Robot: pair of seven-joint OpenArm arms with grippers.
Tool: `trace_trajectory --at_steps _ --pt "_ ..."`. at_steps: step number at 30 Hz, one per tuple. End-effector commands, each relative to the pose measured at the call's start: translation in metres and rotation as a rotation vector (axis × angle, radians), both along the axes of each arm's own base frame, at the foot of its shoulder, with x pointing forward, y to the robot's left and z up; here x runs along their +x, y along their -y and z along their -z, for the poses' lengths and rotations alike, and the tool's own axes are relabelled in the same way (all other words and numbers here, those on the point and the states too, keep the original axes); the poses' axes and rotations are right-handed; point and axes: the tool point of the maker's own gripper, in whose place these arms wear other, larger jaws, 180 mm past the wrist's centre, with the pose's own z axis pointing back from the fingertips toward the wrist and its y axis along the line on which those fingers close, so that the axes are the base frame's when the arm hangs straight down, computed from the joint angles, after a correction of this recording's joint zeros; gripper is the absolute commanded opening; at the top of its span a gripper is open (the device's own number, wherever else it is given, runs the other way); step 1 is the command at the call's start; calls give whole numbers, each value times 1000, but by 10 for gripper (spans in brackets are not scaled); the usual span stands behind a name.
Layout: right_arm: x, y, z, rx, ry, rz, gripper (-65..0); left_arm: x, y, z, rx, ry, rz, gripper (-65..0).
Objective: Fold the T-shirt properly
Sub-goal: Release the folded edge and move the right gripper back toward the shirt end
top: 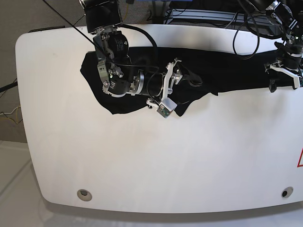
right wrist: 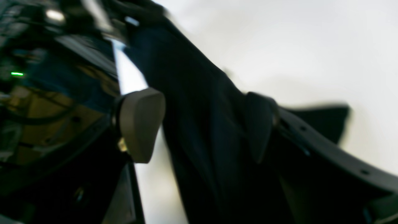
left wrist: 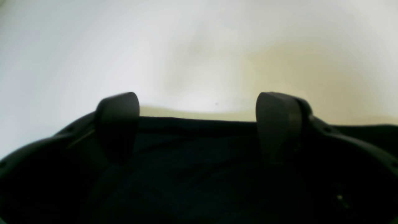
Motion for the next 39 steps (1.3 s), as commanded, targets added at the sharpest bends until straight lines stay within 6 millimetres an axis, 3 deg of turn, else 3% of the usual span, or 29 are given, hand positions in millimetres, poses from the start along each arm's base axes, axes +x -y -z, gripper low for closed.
trace_trajectory --at_steps 1,7,17,27,29,31,39 --pt "2 -10 -20 65 43 -22 -224 5 -5 -17 27 56 6 -90" --pt "-10 -13 -13 11 38 -72 -217 3 -7 -16 27 51 -4 -88" --pt "10 2 -13 -1 45 -17 -211 2 -6 -14 23 47 -4 -86" --pt "46 40 -22 -12 103 102 -213 4 -4 -15 28 42 6 -89" --pt "54 52 -23 -14 105 146 -213 3 -3 -14 28 38 7 -90" --pt "71 80 -27 -18 115 236 -213 1 -5 -15 42 32 9 -92" --pt "80 113 -27 1 95 337 -211 11 7 -18 68 20 80 -93"
